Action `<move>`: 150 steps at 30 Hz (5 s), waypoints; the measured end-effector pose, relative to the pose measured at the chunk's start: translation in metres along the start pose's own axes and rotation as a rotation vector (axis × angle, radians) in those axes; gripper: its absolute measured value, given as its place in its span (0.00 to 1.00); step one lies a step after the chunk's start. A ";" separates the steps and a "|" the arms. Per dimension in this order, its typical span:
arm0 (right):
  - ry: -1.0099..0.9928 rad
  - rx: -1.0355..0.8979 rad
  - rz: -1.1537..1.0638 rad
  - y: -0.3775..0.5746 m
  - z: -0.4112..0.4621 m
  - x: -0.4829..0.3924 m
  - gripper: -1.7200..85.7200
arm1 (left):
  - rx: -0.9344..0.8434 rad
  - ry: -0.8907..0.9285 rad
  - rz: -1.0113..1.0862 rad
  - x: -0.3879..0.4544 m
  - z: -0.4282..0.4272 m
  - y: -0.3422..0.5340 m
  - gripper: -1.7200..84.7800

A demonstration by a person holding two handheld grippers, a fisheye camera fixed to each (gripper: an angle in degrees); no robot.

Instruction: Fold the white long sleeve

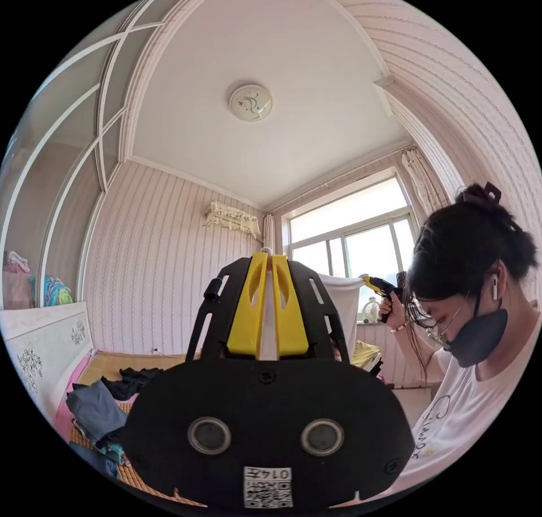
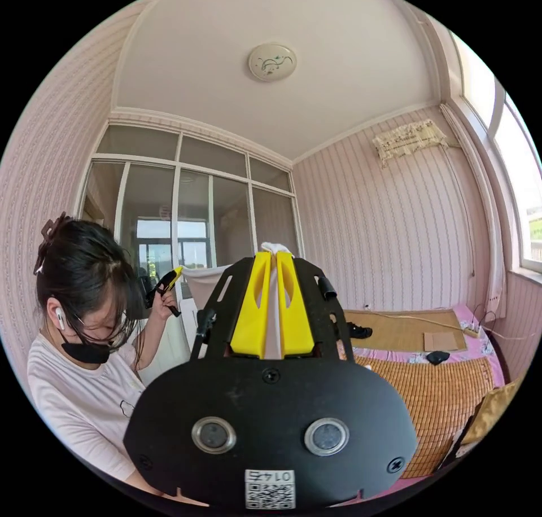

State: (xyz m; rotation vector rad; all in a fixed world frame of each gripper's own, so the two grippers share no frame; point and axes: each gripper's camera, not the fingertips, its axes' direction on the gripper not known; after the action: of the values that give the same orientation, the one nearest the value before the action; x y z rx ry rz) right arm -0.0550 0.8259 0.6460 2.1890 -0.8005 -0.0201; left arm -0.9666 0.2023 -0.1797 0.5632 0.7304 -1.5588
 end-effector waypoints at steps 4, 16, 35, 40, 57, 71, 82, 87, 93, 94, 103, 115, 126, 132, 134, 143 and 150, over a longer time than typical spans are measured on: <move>-0.014 0.046 -0.130 -0.045 -0.014 -0.031 0.03 | 0.072 -0.015 0.080 0.015 -0.018 -0.056 0.01; 0.252 -0.481 0.038 -0.036 0.140 0.090 0.03 | -0.320 -0.140 -0.122 -0.091 0.125 0.004 0.01; 0.415 -0.334 -0.085 -0.081 0.289 0.191 0.03 | -0.290 -0.319 -0.108 -0.149 0.278 0.048 0.01; 0.360 -0.671 0.037 0.063 0.329 0.236 0.03 | -0.654 -0.338 -0.185 -0.172 0.261 0.216 0.01; 0.324 -1.258 0.838 0.385 0.323 0.329 0.03 | -1.423 -0.382 -0.634 -0.125 0.148 0.638 0.01; 0.277 -1.291 0.802 0.369 0.333 0.348 0.03 | -1.485 -0.293 -0.498 -0.084 0.122 0.654 0.01; 0.277 -1.230 0.872 0.362 0.327 0.381 0.06 | -1.428 -0.333 -0.577 -0.089 0.088 0.659 0.03; 0.293 -1.176 0.941 0.354 0.317 0.397 0.09 | -1.380 -0.337 -0.582 -0.087 0.079 0.654 0.02; 0.293 -1.216 0.910 0.343 0.339 0.405 0.11 | -1.377 -0.332 -0.567 -0.075 0.083 0.666 0.04; 0.296 -1.250 0.879 0.340 0.351 0.406 0.12 | -1.394 -0.321 -0.553 -0.073 0.087 0.673 0.05; 0.410 -1.520 0.656 0.332 0.440 0.414 0.15 | -1.624 -0.296 -0.517 -0.075 0.147 0.740 0.11; 0.420 -1.528 0.731 0.305 0.422 0.434 0.04 | -1.814 -0.291 -0.452 -0.076 0.169 0.794 0.01; 0.357 -1.258 0.839 0.234 0.391 0.488 0.09 | -1.528 -0.274 -0.410 -0.094 0.156 0.753 0.01; 0.354 -1.144 0.649 0.182 0.455 0.558 0.11 | -1.343 -0.171 -0.306 -0.109 0.240 0.783 0.03; 0.368 -1.151 0.583 0.174 0.489 0.586 0.11 | -1.314 -0.133 -0.279 -0.119 0.279 0.803 0.05; 0.358 -1.054 0.638 0.156 0.611 0.681 0.15 | -1.320 0.005 -0.257 -0.158 0.478 0.881 0.07; 0.308 -1.227 0.660 0.128 0.587 0.703 0.14 | -1.452 -0.013 -0.301 -0.154 0.560 0.899 0.08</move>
State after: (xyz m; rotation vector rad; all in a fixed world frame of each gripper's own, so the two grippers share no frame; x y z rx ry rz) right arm 0.2852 -0.0206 0.4948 0.7132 -0.9327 0.1221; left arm -0.0240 -0.1360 0.1973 -0.6585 1.7017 -0.8982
